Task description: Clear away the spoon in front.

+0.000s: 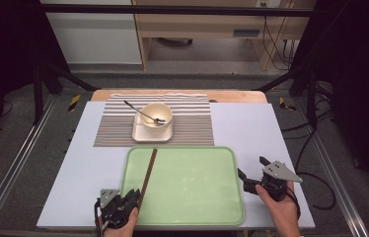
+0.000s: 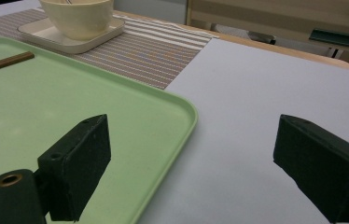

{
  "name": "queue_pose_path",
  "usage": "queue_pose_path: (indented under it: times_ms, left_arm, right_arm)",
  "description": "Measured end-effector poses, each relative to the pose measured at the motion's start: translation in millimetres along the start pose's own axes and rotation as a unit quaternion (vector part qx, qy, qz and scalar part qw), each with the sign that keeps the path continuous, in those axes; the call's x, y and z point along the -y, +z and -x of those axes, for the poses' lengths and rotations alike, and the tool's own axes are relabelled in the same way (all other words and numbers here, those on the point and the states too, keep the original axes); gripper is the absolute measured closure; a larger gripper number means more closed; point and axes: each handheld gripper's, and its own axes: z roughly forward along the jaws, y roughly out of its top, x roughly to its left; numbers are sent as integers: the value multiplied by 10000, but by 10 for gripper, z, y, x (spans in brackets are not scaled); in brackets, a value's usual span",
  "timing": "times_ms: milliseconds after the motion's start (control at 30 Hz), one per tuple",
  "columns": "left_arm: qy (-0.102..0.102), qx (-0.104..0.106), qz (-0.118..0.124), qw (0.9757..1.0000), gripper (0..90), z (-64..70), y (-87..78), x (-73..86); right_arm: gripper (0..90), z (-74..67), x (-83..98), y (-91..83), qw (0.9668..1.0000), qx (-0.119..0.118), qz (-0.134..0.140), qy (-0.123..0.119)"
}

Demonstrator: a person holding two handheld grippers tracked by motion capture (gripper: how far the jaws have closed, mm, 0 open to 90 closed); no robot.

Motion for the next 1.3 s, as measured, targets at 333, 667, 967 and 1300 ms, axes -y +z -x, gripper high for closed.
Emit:
queue_pose_path:
  times_ms: [333,667,967,1300]
  left_arm:
    - [766,-36,138,9970,525,-9,38,-217]
    - [1314,355,210,9905,229,-18,167,-481]
    - [1524,504,312,9865,91,-56,271,-638]
    - [1738,390,298,9836,84,-37,293,-857]
  right_arm:
    - [110,-1,-2,0,10000,5,-8,-33]
    - [105,0,-5,9,10000,16,0,-47]
    - [101,11,-5,8,10000,63,6,-55]
    - [100,18,-10,5,10000,59,24,-52]
